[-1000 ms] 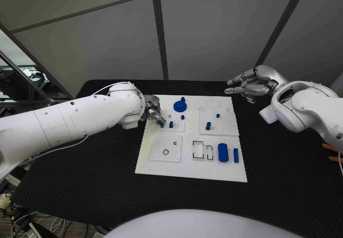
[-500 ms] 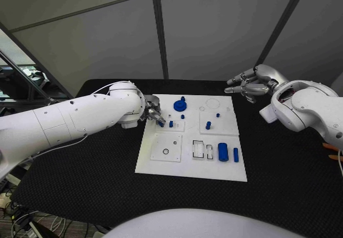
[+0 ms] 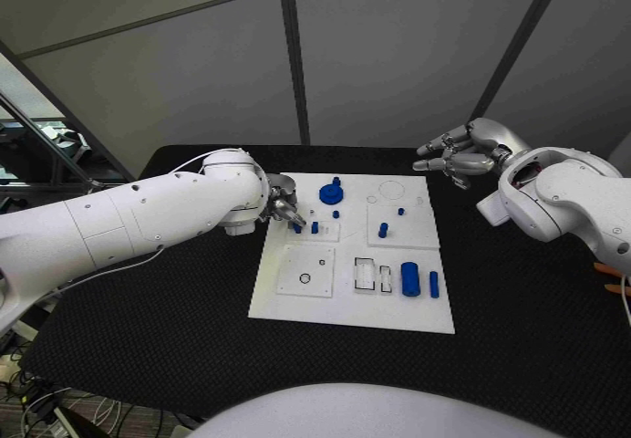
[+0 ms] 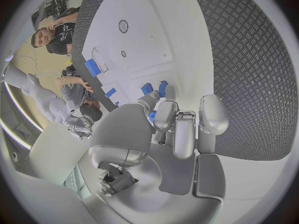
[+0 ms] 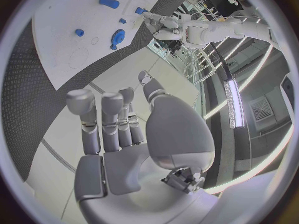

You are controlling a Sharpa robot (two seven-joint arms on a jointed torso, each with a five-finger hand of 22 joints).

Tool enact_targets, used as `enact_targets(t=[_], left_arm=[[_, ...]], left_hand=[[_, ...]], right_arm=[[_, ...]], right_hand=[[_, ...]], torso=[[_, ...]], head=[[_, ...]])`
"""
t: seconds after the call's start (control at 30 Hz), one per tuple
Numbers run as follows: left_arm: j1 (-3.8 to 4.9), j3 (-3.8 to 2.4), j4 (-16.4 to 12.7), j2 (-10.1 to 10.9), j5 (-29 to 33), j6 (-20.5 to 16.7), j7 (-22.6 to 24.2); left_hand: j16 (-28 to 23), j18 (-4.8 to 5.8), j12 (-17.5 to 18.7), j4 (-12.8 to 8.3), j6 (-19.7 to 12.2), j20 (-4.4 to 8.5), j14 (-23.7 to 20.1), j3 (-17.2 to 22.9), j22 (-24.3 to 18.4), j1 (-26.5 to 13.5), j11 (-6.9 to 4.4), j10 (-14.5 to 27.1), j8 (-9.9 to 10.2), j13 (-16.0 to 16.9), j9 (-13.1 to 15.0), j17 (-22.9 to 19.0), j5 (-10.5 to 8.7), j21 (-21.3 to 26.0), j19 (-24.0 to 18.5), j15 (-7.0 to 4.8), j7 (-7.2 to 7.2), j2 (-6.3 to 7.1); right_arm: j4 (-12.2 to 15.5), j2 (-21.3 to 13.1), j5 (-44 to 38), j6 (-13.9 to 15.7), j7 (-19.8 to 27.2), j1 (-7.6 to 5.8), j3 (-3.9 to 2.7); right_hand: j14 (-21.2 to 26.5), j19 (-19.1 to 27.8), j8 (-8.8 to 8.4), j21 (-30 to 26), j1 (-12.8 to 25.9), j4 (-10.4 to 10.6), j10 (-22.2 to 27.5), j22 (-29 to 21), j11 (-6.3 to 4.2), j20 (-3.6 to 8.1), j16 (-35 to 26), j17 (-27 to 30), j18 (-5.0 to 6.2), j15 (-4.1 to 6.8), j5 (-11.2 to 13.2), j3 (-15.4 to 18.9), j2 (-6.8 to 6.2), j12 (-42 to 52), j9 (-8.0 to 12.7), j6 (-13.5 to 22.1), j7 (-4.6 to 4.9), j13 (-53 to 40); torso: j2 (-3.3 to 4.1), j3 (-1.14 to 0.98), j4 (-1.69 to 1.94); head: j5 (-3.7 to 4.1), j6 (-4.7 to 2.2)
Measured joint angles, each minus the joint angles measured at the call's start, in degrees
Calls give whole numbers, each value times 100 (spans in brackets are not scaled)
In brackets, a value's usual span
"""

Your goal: Assemble the parts on the task board

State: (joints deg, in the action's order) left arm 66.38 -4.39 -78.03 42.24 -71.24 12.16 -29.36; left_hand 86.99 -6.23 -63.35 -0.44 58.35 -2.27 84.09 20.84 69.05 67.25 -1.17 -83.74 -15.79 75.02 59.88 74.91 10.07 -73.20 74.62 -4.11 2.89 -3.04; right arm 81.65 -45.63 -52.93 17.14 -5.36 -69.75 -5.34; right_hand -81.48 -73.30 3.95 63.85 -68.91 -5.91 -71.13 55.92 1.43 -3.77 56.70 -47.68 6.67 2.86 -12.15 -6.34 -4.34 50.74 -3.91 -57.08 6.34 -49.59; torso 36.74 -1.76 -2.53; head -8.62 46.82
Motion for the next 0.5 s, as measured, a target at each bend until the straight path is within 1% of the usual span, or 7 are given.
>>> enact_targets(t=[0.27, 0.5], left_arm=[[-4, 1, 27, -13, 0, -15, 4], [-4, -2, 54, -29, -1, 10, 3]], left_hand=[[0, 0, 0, -12, -1, 0, 0, 12, 0, 0, -7, -8, 4, 0, -4, 0, -18, 1, 0, 0, 1, 0], [0, 0, 0, -12, -1, 0, 0, 12, 0, 1, -10, -18, -23, 0, -1, 0, -19, 4, 0, 1, 19, -1]], right_arm=[[-5, 4, 0, -3, 3, 0, 0], [-8, 7, 0, -7, 4, 0, 0]], right_hand=[[0, 0, 0, -23, 0, 0, 0, 0, 0, 0, 0, 0, 0, 0, 0, 0, 0, 0, 0, 0, 0, 12], [0, 0, 0, -23, 0, 0, 0, 0, 0, 0, 0, 0, 0, 0, 0, 0, 0, 0, 0, 0, 0, 12]], torso=[[0, -1, 0], [0, -1, 0]], head=[[5, 1], [9, 16]])
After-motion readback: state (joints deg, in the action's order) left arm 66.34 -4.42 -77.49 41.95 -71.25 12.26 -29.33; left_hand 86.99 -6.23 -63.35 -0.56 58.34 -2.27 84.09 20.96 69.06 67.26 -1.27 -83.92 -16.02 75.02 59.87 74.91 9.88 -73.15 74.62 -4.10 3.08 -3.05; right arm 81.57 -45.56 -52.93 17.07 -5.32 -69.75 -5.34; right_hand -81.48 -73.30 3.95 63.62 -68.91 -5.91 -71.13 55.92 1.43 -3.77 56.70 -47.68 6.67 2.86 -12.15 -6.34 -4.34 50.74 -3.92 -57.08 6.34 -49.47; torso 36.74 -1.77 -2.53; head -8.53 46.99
